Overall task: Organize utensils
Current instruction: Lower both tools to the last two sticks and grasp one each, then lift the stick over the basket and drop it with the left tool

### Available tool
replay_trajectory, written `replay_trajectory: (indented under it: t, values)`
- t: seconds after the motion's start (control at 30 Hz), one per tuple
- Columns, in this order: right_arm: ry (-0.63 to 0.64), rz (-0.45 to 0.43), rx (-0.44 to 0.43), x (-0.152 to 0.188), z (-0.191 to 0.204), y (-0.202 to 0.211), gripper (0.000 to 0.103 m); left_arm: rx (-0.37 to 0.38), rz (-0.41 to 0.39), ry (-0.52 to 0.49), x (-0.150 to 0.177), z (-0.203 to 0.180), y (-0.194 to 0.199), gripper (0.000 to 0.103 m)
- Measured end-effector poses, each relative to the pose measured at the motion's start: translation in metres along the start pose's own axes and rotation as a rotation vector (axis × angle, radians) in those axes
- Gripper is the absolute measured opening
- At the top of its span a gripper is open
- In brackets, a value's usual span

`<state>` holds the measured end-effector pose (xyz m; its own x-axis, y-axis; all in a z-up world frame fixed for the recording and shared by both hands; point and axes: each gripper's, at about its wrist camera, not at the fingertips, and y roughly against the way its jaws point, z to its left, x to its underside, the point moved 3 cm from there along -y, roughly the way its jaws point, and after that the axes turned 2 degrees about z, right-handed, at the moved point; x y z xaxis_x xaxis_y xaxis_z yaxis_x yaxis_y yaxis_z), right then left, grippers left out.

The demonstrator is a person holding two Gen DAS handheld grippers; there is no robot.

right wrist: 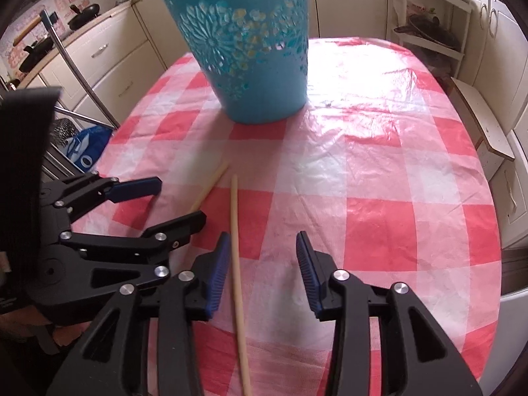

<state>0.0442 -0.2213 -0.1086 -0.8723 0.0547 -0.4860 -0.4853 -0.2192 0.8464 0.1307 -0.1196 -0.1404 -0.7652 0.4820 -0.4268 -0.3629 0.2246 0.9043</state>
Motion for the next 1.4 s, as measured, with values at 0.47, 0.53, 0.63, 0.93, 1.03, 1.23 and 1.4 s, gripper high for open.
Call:
replay_trajectory:
  t: [0.47,0.53,0.63,0.93,1.03,1.23,1.4]
  values:
    - [0.126,0.044,0.051,0.004,0.022,-0.016,0.008,0.012,-0.014,-0.038,-0.007,-0.006,-0.001,0.039]
    - [0.114,0.042,0.05,0.002,0.019,-0.017,0.006,0.026,-0.017,-0.053,-0.009,-0.01,-0.001,0.025]
    - [0.093,0.042,0.039,0.0,0.017,-0.018,0.006,0.069,0.001,-0.098,-0.011,-0.024,0.001,0.004]
    - [-0.162,0.013,-0.109,-0.007,-0.021,-0.006,0.006,0.173,-0.488,0.096,-0.06,0.032,0.148,0.004]
    - [-0.183,-0.009,-0.128,-0.009,-0.02,-0.002,0.006,0.148,-0.733,0.146,-0.095,0.04,0.199,0.004]
    - [-0.201,-0.069,-0.151,-0.017,-0.021,0.008,0.006,0.034,-0.955,0.238,-0.171,0.041,0.206,0.005]
    - [-0.246,-0.113,-0.161,-0.022,-0.03,0.016,0.006,-0.029,-0.877,0.299,-0.208,0.044,0.145,0.005]
